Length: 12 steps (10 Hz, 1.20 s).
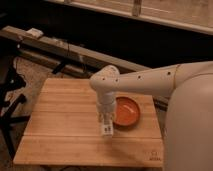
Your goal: Place the bottle in the ceramic bowl
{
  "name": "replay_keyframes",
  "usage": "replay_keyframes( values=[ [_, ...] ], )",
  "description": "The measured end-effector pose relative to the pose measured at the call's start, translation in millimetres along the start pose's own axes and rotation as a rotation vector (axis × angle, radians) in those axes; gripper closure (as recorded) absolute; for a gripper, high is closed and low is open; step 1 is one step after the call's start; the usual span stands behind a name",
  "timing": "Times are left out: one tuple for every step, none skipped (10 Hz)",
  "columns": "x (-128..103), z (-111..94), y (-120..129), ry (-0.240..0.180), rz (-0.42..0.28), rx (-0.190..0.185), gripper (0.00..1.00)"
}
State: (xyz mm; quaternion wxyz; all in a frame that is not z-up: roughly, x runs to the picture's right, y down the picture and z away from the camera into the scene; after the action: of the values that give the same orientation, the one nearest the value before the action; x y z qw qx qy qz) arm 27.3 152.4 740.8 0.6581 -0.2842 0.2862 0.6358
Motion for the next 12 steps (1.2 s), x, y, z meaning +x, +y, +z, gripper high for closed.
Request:
replay_keyframes(
  values=[
    [-11.9,-3.6,-26.1,0.002,0.050,0.001,1.00],
    [-19.9,-5.3,-43.8,0.005,0.088,0.002,1.00],
    [-27.2,-6.2,-57.4,0.008,0.123,0.003,1.00],
    [-36.7,-7.2,-73.4,0.011,0.166,0.005,0.95],
    [-47.0,-8.3,-86.2,0.015,0.205,0.010,0.83],
    [-53.4,-8.6,-92.5,0.018,0.228,0.017,0.75],
    [-61.4,-8.5,-97.4,0.022,0.252,0.026,0.63],
    [-67.9,-8.0,-99.3,0.024,0.262,0.032,0.53],
    [-73.7,-7.0,-98.9,0.025,0.268,0.035,0.44],
    [-78.0,-5.7,-97.1,0.025,0.270,0.036,0.35],
    [-81.1,-3.2,-93.5,0.022,0.271,0.033,0.25],
    [-82.0,1.5,-90.9,0.020,0.277,0.030,0.20]
  ],
)
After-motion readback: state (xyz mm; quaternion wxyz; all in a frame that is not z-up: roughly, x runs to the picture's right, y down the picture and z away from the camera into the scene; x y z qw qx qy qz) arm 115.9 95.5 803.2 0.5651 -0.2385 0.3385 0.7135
